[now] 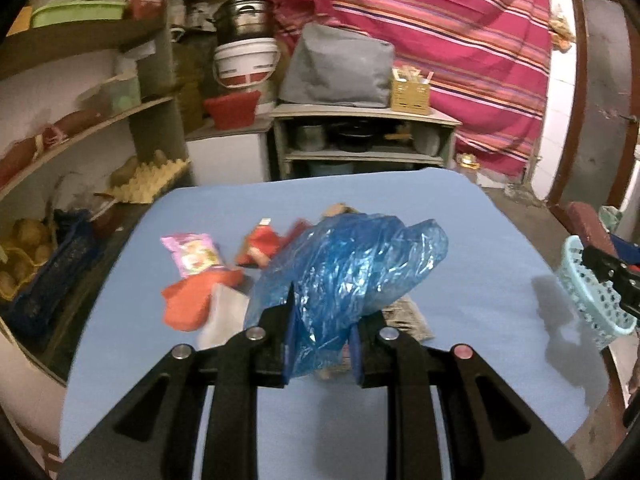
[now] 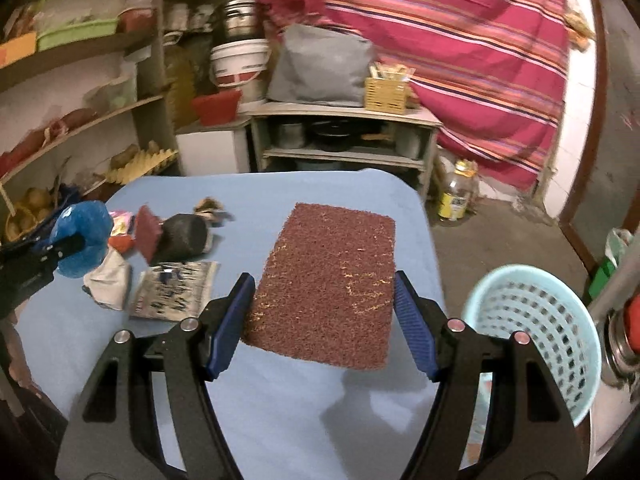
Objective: Collect trash
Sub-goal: 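Grasp the maroon scouring pad with the right tool while the left tool lifts the blue bag, then carry the maroon pad over the basket and open the right tool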
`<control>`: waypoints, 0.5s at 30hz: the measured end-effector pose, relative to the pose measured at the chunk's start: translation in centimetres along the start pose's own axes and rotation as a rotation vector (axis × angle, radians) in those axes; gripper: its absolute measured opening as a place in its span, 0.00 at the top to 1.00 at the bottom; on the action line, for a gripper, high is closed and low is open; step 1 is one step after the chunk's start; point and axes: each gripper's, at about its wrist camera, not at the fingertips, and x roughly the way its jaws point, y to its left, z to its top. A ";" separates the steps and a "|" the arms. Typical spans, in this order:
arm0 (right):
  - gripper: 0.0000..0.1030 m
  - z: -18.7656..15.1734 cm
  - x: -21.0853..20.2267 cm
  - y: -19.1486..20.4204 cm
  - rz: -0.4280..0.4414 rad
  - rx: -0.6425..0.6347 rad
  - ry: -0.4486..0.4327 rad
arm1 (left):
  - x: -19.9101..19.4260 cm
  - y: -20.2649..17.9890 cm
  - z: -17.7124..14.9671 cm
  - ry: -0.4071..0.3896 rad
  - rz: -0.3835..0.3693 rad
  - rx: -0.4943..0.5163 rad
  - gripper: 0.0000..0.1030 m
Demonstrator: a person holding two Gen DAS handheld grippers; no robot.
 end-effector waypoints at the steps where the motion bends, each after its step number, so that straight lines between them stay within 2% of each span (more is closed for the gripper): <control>1: 0.33 -0.3 -0.1 -0.9 -0.007 0.011 0.002 | 0.0 -0.9 0.0 0.000 -0.011 0.003 0.79; 10: 0.33 -2.6 -1.9 -8.8 -0.106 0.114 -0.001 | 0.9 -7.1 0.2 0.021 -0.087 0.018 0.79; 15: 0.33 -3.4 -2.0 -11.7 -0.160 0.139 0.006 | 1.7 -10.1 0.3 0.033 -0.118 0.031 0.79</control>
